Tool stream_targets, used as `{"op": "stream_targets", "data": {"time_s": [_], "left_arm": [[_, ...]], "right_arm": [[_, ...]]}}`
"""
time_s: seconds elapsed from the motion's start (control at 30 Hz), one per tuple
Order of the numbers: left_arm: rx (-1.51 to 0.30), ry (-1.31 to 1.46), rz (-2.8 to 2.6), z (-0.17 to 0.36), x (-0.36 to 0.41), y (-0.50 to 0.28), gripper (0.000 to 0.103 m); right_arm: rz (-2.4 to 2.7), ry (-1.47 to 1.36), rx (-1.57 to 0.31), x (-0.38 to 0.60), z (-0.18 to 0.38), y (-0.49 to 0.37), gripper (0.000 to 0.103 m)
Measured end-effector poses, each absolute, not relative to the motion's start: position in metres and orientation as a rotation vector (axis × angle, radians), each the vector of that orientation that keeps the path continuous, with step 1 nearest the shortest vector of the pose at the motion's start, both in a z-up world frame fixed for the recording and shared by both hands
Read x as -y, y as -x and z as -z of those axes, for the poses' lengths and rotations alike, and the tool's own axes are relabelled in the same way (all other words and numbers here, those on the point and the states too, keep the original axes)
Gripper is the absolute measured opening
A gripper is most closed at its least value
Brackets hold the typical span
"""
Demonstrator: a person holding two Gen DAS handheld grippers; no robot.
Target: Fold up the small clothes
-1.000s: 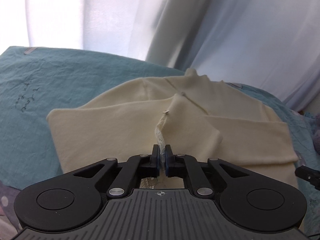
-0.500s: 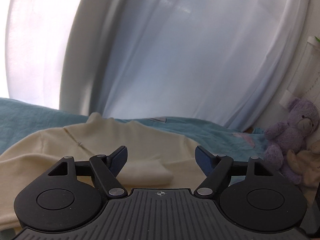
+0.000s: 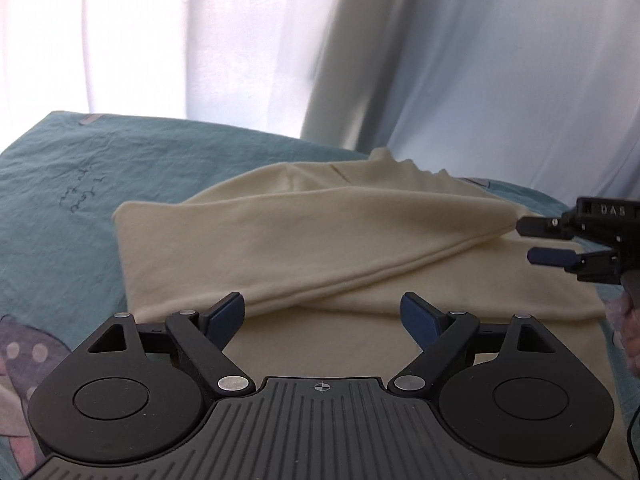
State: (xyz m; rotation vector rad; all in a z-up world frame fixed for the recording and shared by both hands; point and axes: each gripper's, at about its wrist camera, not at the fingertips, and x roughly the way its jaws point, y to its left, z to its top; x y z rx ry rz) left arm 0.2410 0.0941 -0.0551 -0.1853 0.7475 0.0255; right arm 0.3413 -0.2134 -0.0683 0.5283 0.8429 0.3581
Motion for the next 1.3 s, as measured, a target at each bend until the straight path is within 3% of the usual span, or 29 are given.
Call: {"op": "stream_targets", "data": {"time_s": [0.17,0.23,0.27,0.3,0.37,0.7,0.83,0.9,1.1,1.23,1.27,1.3], "left_arm": [[-0.756,0.203,-0.052,0.061,-0.103,-0.233,0.090],[-0.756,0.206,-0.065,0.062,-0.104,-0.232,0.090],[-0.760,0.209,-0.072,0.062,-0.106,-0.233,0.090],[-0.764,0.213,-0.078,0.064,-0.107,-0.233,0.090],[-0.777,0.217,-0.095,0.065,-0.110,-0.233,0.089],[-0.811,0.245,-0.189,0.074,-0.126,-0.241,0.082],[-0.805,0.264,-0.184,0.073,-0.127,-0.243,0.082],[-0.808,0.256,-0.183,0.073,-0.126,-0.245,0.083],[-0.814,0.229,-0.174,0.075,-0.120,-0.251,0.083],[-0.815,0.193,-0.185,0.077,-0.115,-0.256,0.083],[-0.816,0.186,-0.192,0.077,-0.114,-0.256,0.083],[-0.815,0.183,-0.204,0.076,-0.114,-0.257,0.083]], "right_arm": [[-0.310,-0.556,-0.855,0.205,0.084,-0.373,0.052],[-0.313,-0.602,-0.843,0.204,0.089,-0.376,0.036],[-0.318,-0.624,-0.834,0.202,0.090,-0.377,0.021],[-0.313,-0.632,-0.828,0.201,0.091,-0.378,0.013],[-0.301,-0.630,-0.801,0.199,0.089,-0.379,0.006],[-0.282,-0.592,-0.563,0.247,0.027,-0.295,0.005],[-0.169,-0.516,-0.664,0.271,0.050,-0.269,0.006],[-0.139,-0.586,-0.758,0.284,0.073,-0.269,0.012],[-0.140,-0.677,-0.751,0.292,0.081,-0.279,0.021],[-0.148,-0.632,-0.800,0.274,0.084,-0.298,0.019],[-0.146,-0.620,-0.803,0.272,0.084,-0.302,0.006],[-0.143,-0.600,-0.793,0.269,0.080,-0.304,0.006]]}}
